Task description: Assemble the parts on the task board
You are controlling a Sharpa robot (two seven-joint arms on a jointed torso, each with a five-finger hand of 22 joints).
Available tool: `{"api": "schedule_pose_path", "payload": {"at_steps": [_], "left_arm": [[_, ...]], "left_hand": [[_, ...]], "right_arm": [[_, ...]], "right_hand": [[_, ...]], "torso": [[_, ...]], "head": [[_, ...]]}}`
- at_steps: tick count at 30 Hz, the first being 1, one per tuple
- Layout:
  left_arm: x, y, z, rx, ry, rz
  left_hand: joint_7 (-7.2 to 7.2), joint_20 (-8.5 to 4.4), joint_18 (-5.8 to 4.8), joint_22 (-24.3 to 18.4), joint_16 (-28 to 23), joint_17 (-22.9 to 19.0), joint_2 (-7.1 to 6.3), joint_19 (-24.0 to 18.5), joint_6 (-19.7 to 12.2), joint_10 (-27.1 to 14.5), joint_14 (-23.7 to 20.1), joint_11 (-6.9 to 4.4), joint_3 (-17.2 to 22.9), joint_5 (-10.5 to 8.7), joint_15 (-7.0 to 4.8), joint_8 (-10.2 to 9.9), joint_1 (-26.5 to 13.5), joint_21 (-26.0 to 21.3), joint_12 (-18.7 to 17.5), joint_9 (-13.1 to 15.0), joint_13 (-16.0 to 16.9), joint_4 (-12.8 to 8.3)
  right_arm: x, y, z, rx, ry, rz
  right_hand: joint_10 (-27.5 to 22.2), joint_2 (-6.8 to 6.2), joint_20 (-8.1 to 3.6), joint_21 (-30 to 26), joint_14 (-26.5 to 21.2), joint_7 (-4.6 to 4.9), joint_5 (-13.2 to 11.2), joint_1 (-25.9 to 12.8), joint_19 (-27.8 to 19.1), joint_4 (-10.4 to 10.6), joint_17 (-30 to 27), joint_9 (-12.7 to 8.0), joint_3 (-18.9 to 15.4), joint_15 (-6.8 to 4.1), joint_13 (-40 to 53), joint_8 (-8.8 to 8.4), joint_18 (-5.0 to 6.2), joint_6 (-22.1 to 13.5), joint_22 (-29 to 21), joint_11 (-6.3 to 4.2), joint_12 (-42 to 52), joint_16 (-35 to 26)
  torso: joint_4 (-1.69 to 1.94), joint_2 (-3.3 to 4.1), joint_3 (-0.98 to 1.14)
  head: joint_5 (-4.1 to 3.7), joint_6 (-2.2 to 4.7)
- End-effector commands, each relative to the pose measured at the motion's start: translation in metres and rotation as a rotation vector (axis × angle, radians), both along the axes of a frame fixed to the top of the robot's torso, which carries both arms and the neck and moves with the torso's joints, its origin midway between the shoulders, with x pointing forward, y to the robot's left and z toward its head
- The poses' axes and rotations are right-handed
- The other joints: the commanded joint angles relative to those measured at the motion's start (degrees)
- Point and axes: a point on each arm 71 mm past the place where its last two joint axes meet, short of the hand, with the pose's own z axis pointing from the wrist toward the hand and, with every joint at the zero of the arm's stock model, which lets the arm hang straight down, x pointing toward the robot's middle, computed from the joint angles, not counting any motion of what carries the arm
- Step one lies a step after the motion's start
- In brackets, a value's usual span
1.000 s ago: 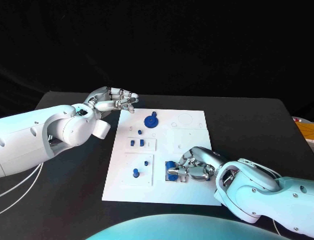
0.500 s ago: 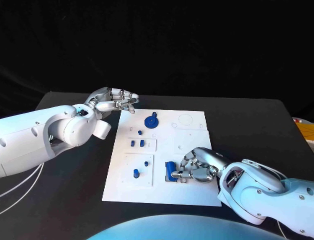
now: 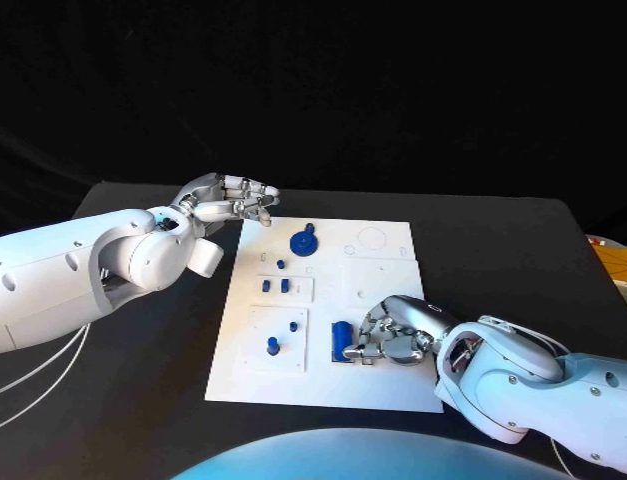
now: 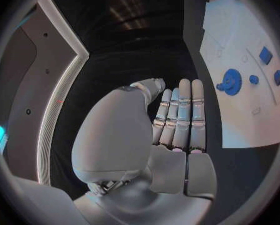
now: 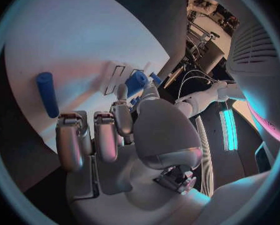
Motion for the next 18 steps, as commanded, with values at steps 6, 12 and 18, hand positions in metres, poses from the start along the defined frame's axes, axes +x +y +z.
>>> {"api": "schedule_pose_path", "payload": {"at_steps": [6, 12, 18], "left_arm": [[-0.0002, -0.0021, 0.0008, -0.010, -0.002, -0.009], [-0.0003, -0.0020, 0.0008, -0.010, 0.000, -0.009], [-0.0005, -0.0017, 0.0007, -0.009, 0.001, -0.008]], "left_hand": [[0.05, 0.00, 0.07, 0.12, -0.26, 0.03, 0.32, -0.27, -0.46, -0.60, 0.09, 0.04, 0.15, 0.20, 0.12, 0.27, -0.36, 0.26, 0.38, 0.00, -0.07, -0.25], [0.05, 0.00, 0.07, 0.12, -0.26, 0.03, 0.32, -0.27, -0.46, -0.60, 0.09, 0.04, 0.15, 0.20, 0.12, 0.27, -0.36, 0.26, 0.38, 0.00, -0.07, -0.25], [0.17, 0.01, 0.08, 0.16, -0.28, 0.05, 0.25, -0.29, -0.84, -0.63, 0.12, 0.09, 0.20, 0.20, 0.14, 0.10, -0.45, 0.28, 0.43, -0.09, -0.09, -0.29]], "right_arm": [[0.0037, 0.0078, -0.0040, -0.026, -0.006, 0.025], [0.0051, 0.0108, -0.0053, -0.030, -0.007, 0.030], [0.0054, 0.0103, -0.0057, -0.034, -0.006, 0.032]], "right_hand": [[0.93, 2.64, -0.58, 0.24, 4.49, -0.17, -0.29, 2.73, 5.30, 0.01, 7.26, -0.08, -0.28, -0.41, 1.22, 0.06, -0.84, 0.38, 14.51, -0.33, 0.36, 0.32], [0.95, 2.68, -0.60, 0.22, 4.49, -0.22, -0.29, 3.12, 5.30, -0.09, 7.24, -0.13, -0.35, -0.44, 1.24, 0.04, -0.84, 0.38, 14.51, -0.37, 0.39, 0.32], [0.94, 2.38, -0.64, 0.08, 4.48, -0.22, -0.89, 4.10, 5.25, -0.16, 7.22, -0.25, -0.87, -0.48, 1.22, 0.00, -0.81, 0.39, 14.47, -0.39, 0.32, 0.31]], "torso": [[0.00, -0.01, -0.03], [0.02, -0.02, -0.03], [-0.03, -0.02, -0.01]], "head": [[-0.12, 0.18], [-0.26, 0.10], [-0.24, 0.16]]}}
